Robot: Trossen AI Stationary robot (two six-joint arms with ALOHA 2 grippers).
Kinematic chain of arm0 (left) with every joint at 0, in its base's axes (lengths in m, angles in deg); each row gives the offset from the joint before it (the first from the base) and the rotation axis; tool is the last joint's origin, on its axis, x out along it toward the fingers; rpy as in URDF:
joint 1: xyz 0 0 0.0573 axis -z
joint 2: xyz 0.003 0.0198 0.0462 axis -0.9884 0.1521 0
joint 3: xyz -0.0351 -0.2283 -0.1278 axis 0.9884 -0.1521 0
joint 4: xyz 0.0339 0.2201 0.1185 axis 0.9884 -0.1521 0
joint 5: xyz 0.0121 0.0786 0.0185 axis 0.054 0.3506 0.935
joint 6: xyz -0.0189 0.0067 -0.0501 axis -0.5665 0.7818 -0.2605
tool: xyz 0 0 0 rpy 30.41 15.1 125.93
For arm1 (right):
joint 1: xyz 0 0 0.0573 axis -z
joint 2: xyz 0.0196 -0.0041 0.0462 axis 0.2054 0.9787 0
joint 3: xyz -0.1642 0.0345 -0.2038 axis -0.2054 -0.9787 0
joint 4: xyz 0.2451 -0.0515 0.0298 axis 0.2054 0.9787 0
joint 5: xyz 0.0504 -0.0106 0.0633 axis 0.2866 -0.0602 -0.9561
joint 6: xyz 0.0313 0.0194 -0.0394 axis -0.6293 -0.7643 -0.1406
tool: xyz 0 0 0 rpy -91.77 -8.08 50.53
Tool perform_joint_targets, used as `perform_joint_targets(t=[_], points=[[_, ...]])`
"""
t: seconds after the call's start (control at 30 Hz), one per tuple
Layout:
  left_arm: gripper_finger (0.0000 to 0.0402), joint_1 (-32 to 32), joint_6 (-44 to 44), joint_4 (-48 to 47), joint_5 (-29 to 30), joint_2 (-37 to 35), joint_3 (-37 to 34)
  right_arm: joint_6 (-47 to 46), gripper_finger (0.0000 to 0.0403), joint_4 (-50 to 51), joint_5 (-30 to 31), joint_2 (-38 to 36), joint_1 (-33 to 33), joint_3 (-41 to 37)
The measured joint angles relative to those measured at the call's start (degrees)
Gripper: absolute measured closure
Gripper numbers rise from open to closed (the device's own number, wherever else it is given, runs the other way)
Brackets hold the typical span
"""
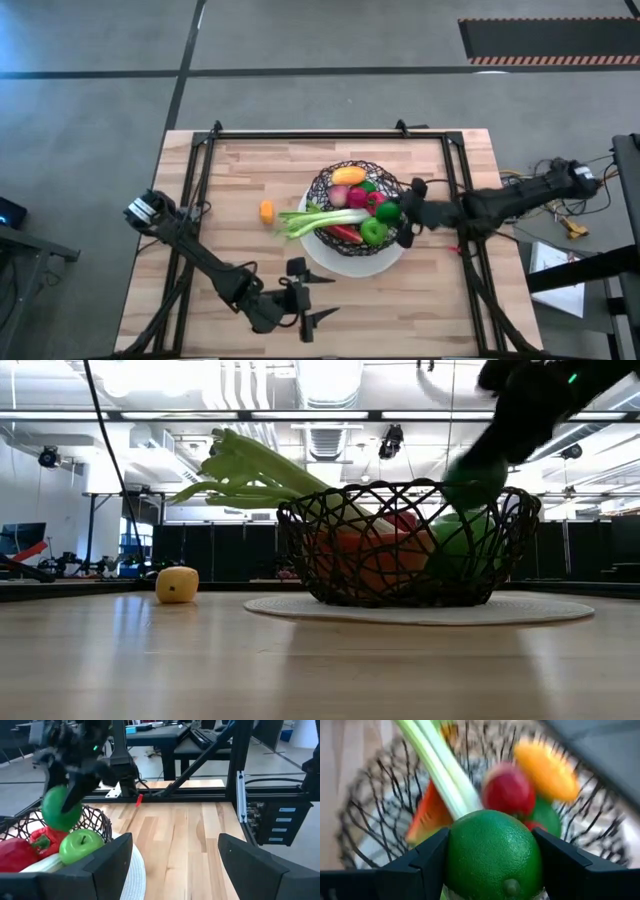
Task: Build produce basket
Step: Put the green lime into the wire basket, then put the yellow lemon into the wire basket
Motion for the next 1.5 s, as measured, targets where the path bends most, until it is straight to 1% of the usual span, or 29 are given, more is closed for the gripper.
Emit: perform_joint_targets(t=[0.1, 0.2, 0.3, 0.43, 0.57, 0.67, 0.73, 0.8, 0.93, 1.0, 1.07, 1.2, 1.27, 1.33, 1.37, 1.4, 1.5], points=[[0.0123, 0.0, 0.0, 0.3, 0.2, 0.0, 0.0, -0.8, 0.0164, 2.8, -9.6, 1.4, 7.2, 0.2], [0.0123, 0.0, 0.0, 0.3, 0.2, 0.0, 0.0, -1.6, 0.0147, 7.3, -15.6, 3.8, 11.7, 0.7], [0.0123, 0.0, 0.0, 0.3, 0.2, 0.0, 0.0, -0.2, 0.0131, 8.8, -16.4, 6.6, 13.2, 0.8], [0.0123, 0.0, -0.1, 0.4, 0.2, 0.0, 0.0, 2.5, 0.0110, 8.9, -17.1, 9.7, 13.3, 1.6], [0.0123, 0.0, -1.5, 0.3, 0.2, 0.0, 0.0, 3.6, 0.0085, 9.3, -18.2, 11.2, 13.2, 3.8], [0.0123, -0.1, -1.6, 0.3, 0.2, 0.0, 0.0, 3.8, 0.0066, 10.8, -20.7, 11.5, 13.2, 6.6], [0.0123, -0.1, -1.6, 0.3, 0.2, 0.0, 0.0, 3.8, 0.0055, 13.1, -21.4, 11.1, 13.2, 8.6], [0.0123, -0.1, -2.4, 0.3, 0.1, 0.1, 0.0, 3.7, 0.0048, 14.3, -21.2, 10.7, 13.2, 10.2], [0.0123, -0.3, -4.4, 0.3, 0.0, 0.1, 0.0, 3.2, 0.0047, 14.3, -17.9, 8.3, 12.2, 10.9], [0.0123, -0.4, -4.7, 0.3, 0.0, 0.1, 0.0, 3.2, 0.0053, 13.9, -15.4, 6.6, 10.1, 10.4], [0.0123, -0.4, -6.0, 0.1, -0.1, 0.1, 0.0, 2.6, 0.0062, 13.0, -11.7, 4.9, 6.7, 9.2], [0.0123, 0.4, -6.4, -4.8, 0.1, -1.9, 0.7, 0.2, 0.0076, 6.4, -2.1, 1.9, -4.0, 5.8], [0.0123, 0.9, -9.4, -10.0, 1.7, -3.5, 1.3, -0.6, 0.0077, 1.0, 2.3, 1.0, -10.6, 3.3], [0.0123, 1.3, -15.5, -19.3, 2.8, -5.5, 1.9, -0.8, 0.0078, -5.5, 6.2, 0.6, -17.6, 0.6], [0.0123, 1.4, -20.0, -25.0, 2.9, -6.6, 2.0, -0.7, 0.0078, -9.1, 8.2, 0.7, -20.9, -0.8], [0.0123, 1.4, -25.6, -30.9, 2.9, -7.6, 2.1, -0.6, 0.0078, -13.0, 10.4, 1.0, -24.4, -2.1], [0.0123, 1.4, -46.4, -50.0, 2.9, -11.3, 1.3, 0.6, 0.0078, -23.8, 16.8, 2.9, -33.7, -5.7]])
